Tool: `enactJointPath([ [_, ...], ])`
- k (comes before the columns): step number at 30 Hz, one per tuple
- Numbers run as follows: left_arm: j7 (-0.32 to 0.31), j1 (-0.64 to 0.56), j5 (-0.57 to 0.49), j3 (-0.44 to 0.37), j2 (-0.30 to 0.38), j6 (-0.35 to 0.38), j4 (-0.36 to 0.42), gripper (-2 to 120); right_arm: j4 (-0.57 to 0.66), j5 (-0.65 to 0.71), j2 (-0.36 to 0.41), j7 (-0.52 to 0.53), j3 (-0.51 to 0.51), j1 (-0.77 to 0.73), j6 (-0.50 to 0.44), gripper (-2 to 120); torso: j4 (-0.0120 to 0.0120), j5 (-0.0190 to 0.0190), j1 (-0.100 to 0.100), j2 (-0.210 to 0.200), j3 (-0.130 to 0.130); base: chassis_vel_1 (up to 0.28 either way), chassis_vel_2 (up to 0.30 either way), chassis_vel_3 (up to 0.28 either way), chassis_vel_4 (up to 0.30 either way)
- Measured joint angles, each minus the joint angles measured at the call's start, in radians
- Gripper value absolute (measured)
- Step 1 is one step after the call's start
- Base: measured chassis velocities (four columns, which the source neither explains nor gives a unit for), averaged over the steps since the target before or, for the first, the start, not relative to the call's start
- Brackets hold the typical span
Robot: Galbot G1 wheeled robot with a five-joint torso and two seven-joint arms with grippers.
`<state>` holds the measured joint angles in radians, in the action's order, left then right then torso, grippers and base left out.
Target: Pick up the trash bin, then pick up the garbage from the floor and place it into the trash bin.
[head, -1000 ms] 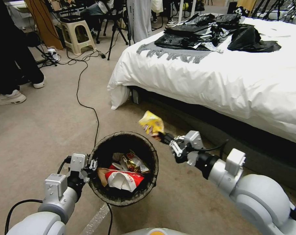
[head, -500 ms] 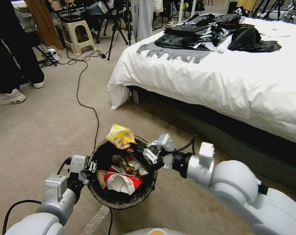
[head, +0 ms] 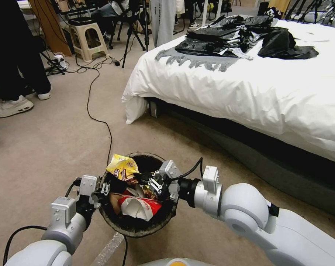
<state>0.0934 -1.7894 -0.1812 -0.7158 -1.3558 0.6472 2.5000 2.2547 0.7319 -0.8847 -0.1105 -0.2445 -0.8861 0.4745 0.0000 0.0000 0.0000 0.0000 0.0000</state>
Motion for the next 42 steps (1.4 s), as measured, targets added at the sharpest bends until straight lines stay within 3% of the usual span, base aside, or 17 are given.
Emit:
enactJointPath([
  [6,0.000,0.015,-0.012,0.000,0.000,0.002,0.000,1,-0.014,-0.003,-0.006,0.026,-0.003,0.005,0.038,17,0.0000,0.0000,0.000,0.000,0.000,0.000,0.000,0.000,0.000],
  [8,-0.001,0.020,-0.020,-0.001,0.001,0.005,0.000,1,-0.014,-0.003,-0.005,0.037,-0.001,0.004,0.040,30,0.0000,0.0000,0.000,0.000,0.000,0.000,0.000,0.000,0.000],
  [13,-0.001,0.021,-0.024,-0.003,0.002,0.007,0.000,1,-0.013,-0.004,-0.007,0.047,0.007,0.004,0.040,44,0.0000,0.0001,0.000,0.000,0.000,0.000,0.000,0.000,0.000],
  [15,-0.001,0.024,-0.028,-0.006,0.003,0.008,0.000,1,-0.007,-0.004,-0.007,0.051,0.013,0.003,0.039,57,0.0000,0.0001,0.000,0.000,0.000,0.000,0.000,0.000,0.000],
  [20,-0.002,0.027,-0.031,-0.006,0.001,0.009,0.000,1,0.004,0.001,-0.004,0.054,0.024,0.003,0.035,68,0.0000,0.0001,0.000,0.000,0.000,0.000,0.000,0.000,0.000],
  [23,-0.002,0.033,-0.031,0.000,0.000,0.009,0.000,1,0.018,0.008,0.000,0.064,0.053,-0.005,0.018,86,0.0000,0.0000,0.000,0.000,0.000,0.000,0.000,0.000,0.000],
  [27,-0.002,0.035,-0.031,0.001,-0.004,0.009,0.000,1,0.041,0.014,0.007,0.070,0.104,-0.037,0.005,97,0.0000,0.0002,0.000,0.000,0.000,0.000,0.000,0.000,0.000],
  [36,-0.003,0.035,-0.031,0.000,-0.008,0.007,0.000,1,0.134,0.011,0.037,0.088,0.281,-0.169,-0.053,100,-0.0001,0.0001,0.000,0.000,0.000,0.000,0.000,0.000,0.000],
  [42,-0.003,0.040,-0.031,-0.002,-0.010,0.005,0.000,1,0.214,-0.041,0.026,0.200,0.378,-0.307,-0.143,100,0.0000,0.0002,0.000,0.000,0.000,0.000,0.000,0.000,0.000],
])
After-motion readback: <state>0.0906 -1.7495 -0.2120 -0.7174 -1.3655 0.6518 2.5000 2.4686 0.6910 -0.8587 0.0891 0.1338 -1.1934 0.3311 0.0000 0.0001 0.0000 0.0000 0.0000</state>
